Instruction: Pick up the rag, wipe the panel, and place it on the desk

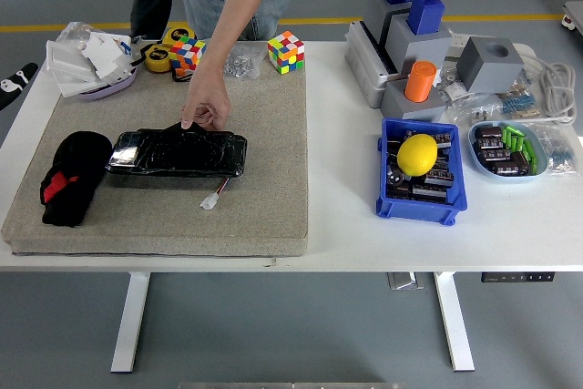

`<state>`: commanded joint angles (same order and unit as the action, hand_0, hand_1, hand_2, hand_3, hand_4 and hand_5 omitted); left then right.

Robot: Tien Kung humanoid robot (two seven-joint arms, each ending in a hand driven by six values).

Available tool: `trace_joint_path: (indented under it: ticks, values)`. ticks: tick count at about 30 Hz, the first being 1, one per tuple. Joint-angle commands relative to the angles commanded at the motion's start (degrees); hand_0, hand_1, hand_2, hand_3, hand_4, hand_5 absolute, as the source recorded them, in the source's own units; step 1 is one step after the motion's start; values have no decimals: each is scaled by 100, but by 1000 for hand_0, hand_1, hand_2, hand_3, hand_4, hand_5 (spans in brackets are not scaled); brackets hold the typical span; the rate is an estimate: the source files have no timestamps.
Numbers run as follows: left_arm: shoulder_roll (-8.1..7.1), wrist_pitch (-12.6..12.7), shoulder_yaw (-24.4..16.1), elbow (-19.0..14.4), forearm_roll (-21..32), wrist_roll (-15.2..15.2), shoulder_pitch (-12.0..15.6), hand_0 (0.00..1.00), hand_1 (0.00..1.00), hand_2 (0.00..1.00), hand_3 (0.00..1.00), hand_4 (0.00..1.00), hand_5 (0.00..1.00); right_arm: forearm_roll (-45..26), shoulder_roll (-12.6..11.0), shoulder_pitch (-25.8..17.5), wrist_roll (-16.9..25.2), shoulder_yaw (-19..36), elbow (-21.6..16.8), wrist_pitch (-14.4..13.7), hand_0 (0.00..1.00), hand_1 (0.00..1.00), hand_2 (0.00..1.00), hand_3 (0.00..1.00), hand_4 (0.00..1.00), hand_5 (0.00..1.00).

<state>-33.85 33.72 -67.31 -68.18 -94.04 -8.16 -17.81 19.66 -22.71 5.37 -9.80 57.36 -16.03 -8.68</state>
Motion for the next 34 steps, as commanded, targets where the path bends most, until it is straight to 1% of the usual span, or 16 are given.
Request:
trace_joint_path:
  ticks: [5,17,27,34]
  values:
    - [-38,18,-109,-130,34,7,72,339,566,640,760,998,806,9,15,-5,20,21,-7,-5,747,668,699,626,998,588]
    - [9,40,-106,-81,95,20,156,339,566,641,760,998,805,3,18,-21,25,34,-7,-13,748,667,699,625,998,589]
    - [13,45,-85,-98,65,11,136,338,566,643,761,998,804,-3,18,-9,26,29,-6,-18,749,669,699,625,998,588]
    - [48,35,-2,-65,92,11,161,338,568,643,761,998,801,-7,8,-29,29,7,-6,-14,747,669,699,624,998,588]
